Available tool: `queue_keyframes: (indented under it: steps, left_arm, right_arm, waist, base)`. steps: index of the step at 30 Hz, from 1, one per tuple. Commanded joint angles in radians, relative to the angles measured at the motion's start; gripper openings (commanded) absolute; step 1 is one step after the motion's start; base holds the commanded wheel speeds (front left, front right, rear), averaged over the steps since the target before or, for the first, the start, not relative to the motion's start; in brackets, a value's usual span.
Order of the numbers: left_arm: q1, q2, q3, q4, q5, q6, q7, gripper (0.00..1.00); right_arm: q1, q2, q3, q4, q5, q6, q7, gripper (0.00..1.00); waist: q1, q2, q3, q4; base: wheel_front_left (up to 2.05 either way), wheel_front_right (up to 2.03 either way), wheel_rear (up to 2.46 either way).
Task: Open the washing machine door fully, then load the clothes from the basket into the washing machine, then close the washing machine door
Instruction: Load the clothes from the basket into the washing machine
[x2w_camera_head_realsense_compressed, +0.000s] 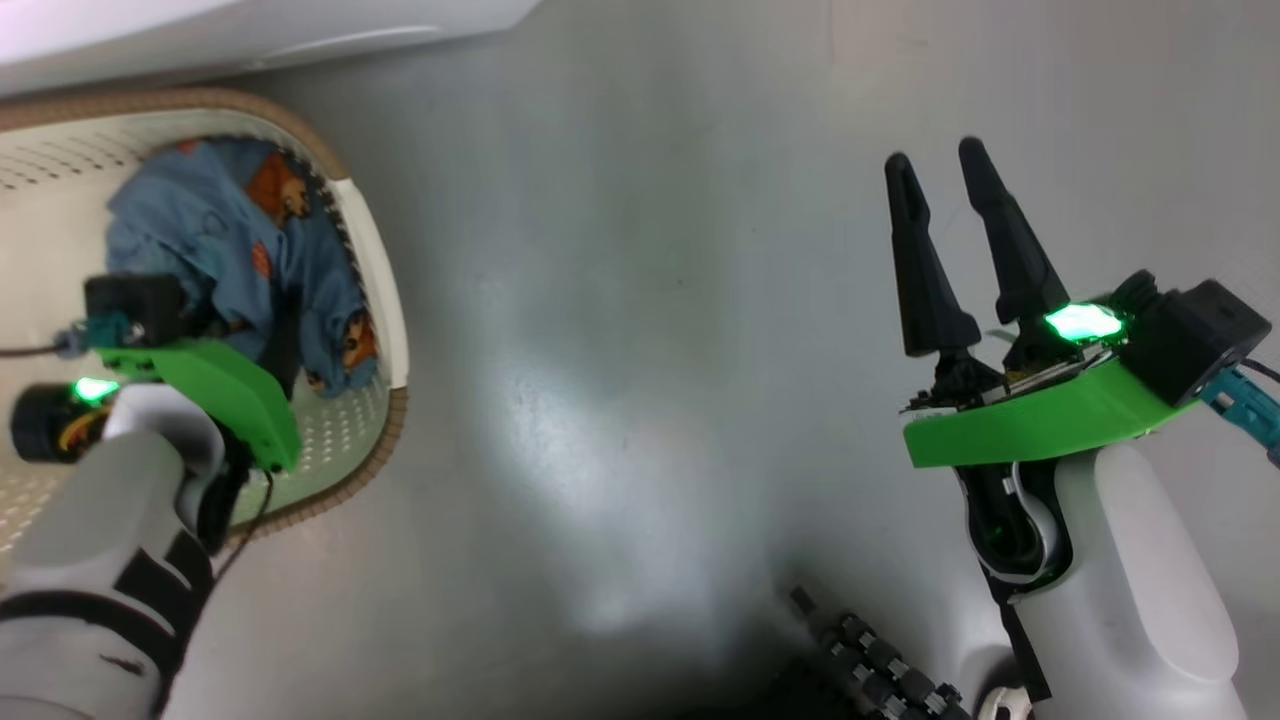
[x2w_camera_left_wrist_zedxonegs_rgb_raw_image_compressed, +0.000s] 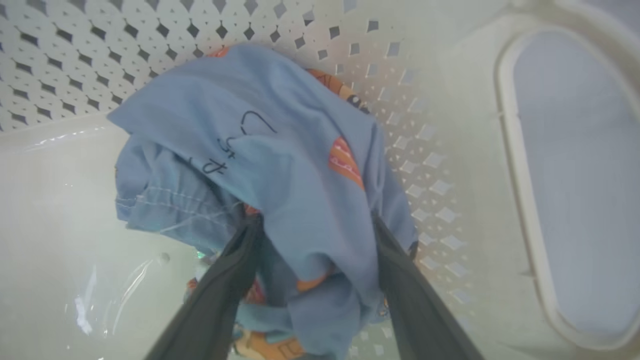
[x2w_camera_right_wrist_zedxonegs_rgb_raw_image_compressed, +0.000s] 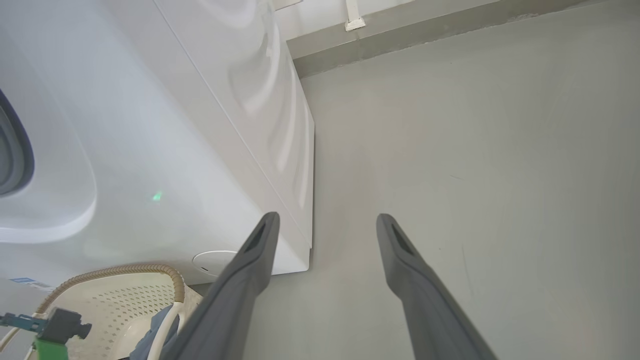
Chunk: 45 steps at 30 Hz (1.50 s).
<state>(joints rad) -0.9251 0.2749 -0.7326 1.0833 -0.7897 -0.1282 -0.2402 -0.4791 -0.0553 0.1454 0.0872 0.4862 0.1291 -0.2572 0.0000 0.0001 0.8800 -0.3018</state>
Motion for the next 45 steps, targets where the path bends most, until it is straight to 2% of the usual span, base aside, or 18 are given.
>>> queue_keyframes:
  steps: [1, 6, 7, 8, 9, 10, 20, 25, 36, 45]
  left_arm:
    - [-0.002, 0.034, 0.009, 0.000, -0.010, -0.002, 0.001, 1.00]
    - [-0.039, 0.049, -0.051, 0.024, -0.055, -0.002, 0.010, 1.00]
    - [-0.045, 0.051, -0.059, 0.031, -0.063, -0.002, 0.010, 0.76]
    - [-0.049, 0.051, -0.065, 0.037, -0.075, -0.002, 0.010, 0.36]
    - [-0.051, 0.050, -0.073, 0.041, -0.085, -0.002, 0.010, 0.24]
    - [-0.053, 0.049, -0.079, 0.044, -0.097, -0.002, 0.009, 0.00]
    - [-0.028, 0.027, -0.100, 0.046, -0.185, -0.002, -0.019, 0.00]
    - [0.007, 0.047, -0.032, 0.000, -0.183, -0.002, -0.021, 0.00]
    - [0.150, 0.052, 0.172, -0.138, -0.028, -0.002, -0.021, 0.00]
    - [0.319, 0.016, 0.400, -0.334, 0.181, -0.002, -0.022, 0.00]
  right_arm:
    - [0.020, 0.005, 0.019, -0.024, 0.003, 0.002, -0.005, 1.00]
    - [0.022, 0.005, 0.025, -0.031, 0.005, 0.002, -0.005, 1.00]
    - [0.024, 0.005, 0.024, -0.032, 0.004, 0.002, -0.005, 1.00]
    - [0.027, 0.005, 0.023, -0.032, 0.002, 0.002, -0.005, 1.00]
    - [0.029, 0.005, 0.021, -0.032, 0.001, 0.002, -0.005, 1.00]
    - [0.031, 0.005, 0.019, -0.032, -0.001, 0.002, -0.005, 1.00]
    - [0.041, 0.005, -0.005, -0.016, -0.023, 0.002, -0.005, 1.00]
    - [0.041, 0.005, -0.008, 0.004, -0.042, 0.002, -0.005, 1.00]
    - [0.077, -0.026, 0.002, 0.050, -0.063, 0.002, -0.005, 1.00]
    - [0.153, -0.076, 0.013, 0.082, -0.055, 0.002, -0.005, 1.00]
  waist:
    - [0.0000, -0.0001, 0.014, -0.013]
    - [0.0000, -0.0001, 0.026, -0.027]
    - [0.0000, -0.0001, 0.026, -0.029]
    - [0.0000, -0.0001, 0.025, -0.030]
    - [0.0000, -0.0001, 0.023, -0.030]
    - [0.0000, -0.0001, 0.020, -0.030]
    - [0.0000, -0.0001, -0.063, 0.013]
    - [0.0000, -0.0001, -0.133, 0.046]
    - [0.0000, -0.0001, -0.316, 0.126]
    - [0.0000, -0.0001, -0.483, 0.198]
  base:
    - [0.00, 0.00, 0.00]
    - [0.00, 0.00, 0.00]
    - [0.00, 0.00, 0.00]
    - [0.00, 0.00, 0.00]
    - [0.00, 0.00, 0.00]
    - [0.00, 0.00, 0.00]
    - [0.00, 0.00, 0.00]
    - [0.00, 0.00, 0.00]
    - [0.00, 0.00, 0.00]
    - [0.00, 0.00, 0.00]
